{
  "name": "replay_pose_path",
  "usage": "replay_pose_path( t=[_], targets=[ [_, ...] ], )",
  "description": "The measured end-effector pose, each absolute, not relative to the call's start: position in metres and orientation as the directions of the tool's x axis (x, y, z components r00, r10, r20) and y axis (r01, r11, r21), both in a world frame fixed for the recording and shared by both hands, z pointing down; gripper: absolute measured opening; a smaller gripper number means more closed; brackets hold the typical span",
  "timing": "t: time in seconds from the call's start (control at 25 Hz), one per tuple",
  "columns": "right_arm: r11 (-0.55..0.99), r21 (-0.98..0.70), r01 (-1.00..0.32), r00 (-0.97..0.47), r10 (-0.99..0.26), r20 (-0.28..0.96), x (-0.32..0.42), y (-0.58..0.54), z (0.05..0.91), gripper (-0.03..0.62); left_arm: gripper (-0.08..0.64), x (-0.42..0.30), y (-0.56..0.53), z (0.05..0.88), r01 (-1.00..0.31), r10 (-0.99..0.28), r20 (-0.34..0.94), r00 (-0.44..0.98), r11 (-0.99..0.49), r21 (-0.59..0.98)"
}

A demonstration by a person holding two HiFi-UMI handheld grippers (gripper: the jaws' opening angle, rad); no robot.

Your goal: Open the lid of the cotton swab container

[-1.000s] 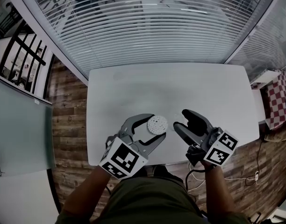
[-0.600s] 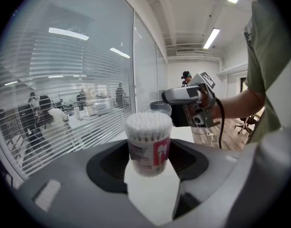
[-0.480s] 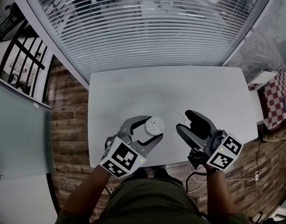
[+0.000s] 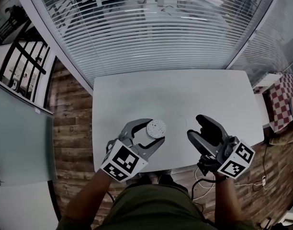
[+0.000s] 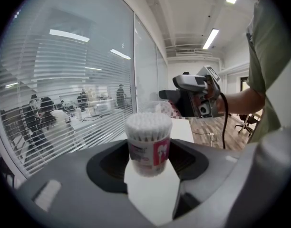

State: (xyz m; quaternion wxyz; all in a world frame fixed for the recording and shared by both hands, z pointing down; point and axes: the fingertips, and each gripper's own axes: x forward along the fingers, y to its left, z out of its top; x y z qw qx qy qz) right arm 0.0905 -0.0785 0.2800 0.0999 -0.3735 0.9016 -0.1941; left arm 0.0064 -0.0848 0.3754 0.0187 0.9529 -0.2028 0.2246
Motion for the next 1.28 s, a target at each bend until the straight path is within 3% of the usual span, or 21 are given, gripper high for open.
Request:
replay_pose_path(
  t=[1.28],
  targets=[
    [0.616,-0.426,-0.662,-0.688,-0.726,0.018,0.094,-0.073,0.298,0.273,0.261,-0.009,-0.098,0.371,-0.417,-0.402,0.414,0.817,-0.907,-0.059]
  ],
)
